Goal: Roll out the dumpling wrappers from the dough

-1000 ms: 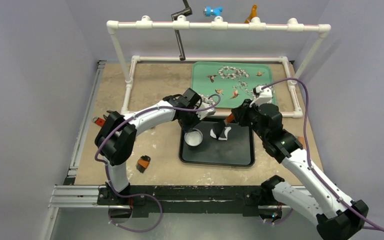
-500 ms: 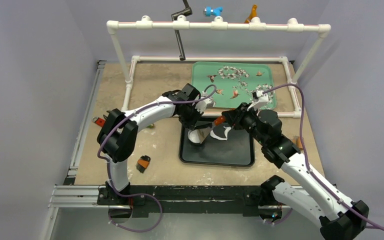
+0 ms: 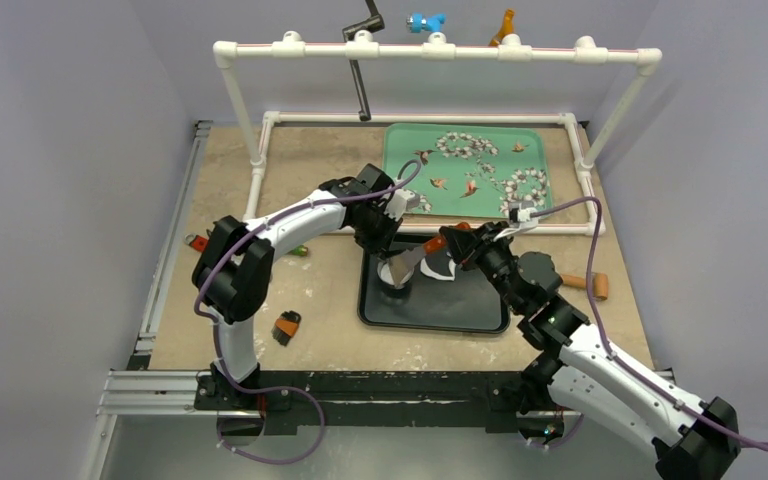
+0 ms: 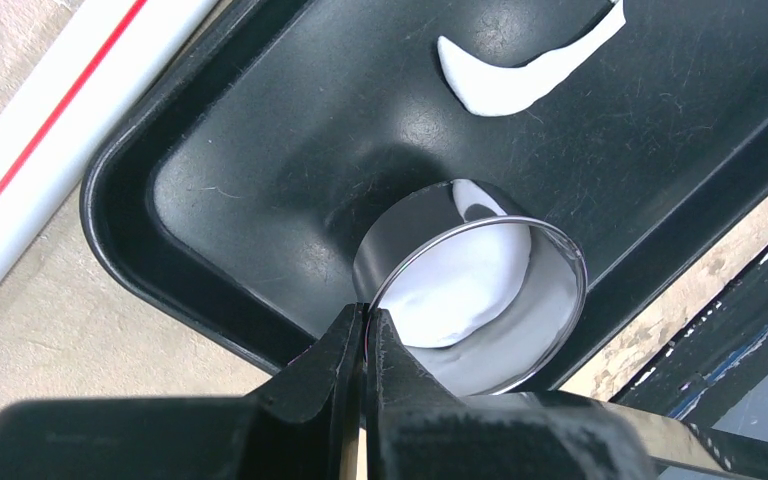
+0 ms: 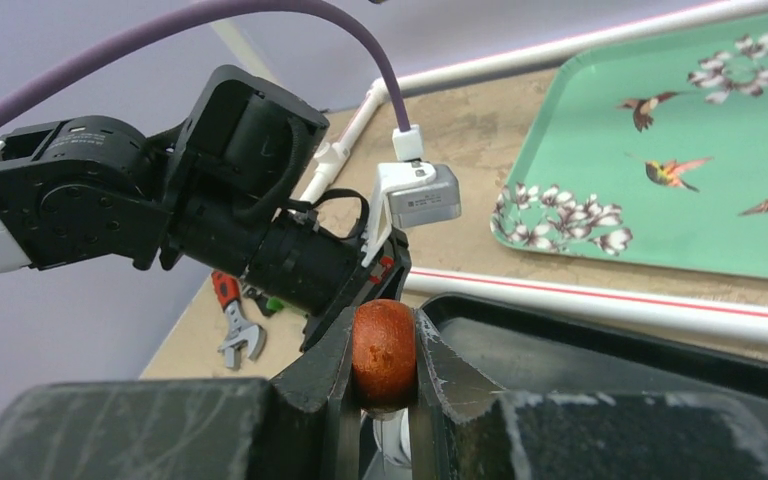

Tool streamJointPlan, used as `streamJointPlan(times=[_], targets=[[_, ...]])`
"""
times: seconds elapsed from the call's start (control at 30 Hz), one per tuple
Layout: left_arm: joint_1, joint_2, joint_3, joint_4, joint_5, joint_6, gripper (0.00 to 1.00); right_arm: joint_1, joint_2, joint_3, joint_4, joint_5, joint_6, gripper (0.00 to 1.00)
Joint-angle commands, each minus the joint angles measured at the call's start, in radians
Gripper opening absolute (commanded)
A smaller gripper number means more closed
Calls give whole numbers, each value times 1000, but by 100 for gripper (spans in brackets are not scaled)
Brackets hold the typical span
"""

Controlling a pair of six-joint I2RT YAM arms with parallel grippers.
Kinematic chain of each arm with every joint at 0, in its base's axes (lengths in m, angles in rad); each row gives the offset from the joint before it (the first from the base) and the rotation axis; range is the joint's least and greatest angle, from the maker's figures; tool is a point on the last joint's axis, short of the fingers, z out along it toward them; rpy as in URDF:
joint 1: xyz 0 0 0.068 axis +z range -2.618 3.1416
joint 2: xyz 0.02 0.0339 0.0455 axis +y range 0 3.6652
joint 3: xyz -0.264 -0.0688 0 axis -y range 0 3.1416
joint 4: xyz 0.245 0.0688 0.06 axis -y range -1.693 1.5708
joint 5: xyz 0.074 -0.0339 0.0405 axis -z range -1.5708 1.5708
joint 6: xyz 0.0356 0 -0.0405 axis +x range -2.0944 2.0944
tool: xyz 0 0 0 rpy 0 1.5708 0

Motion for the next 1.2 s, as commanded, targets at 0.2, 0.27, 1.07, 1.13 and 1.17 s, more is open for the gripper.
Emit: streamJointPlan(times=[0.2, 0.27, 1.07, 1.13, 1.17], targets=[[24, 2, 15, 1, 96, -54, 0, 18, -16, -60, 314, 93, -177, 0], [33, 5, 15, 5, 92, -57, 0, 18, -31, -55, 291, 134, -162, 0], [84, 36, 68, -21, 225, -172, 0, 26, 92, -92, 463, 34, -277, 0], [87, 34, 72, -20, 222, -172, 0, 27, 116, -54, 380, 31, -266, 0], [88, 34, 74, -20, 224, -173, 0, 27, 129, -37, 347, 20, -263, 0]])
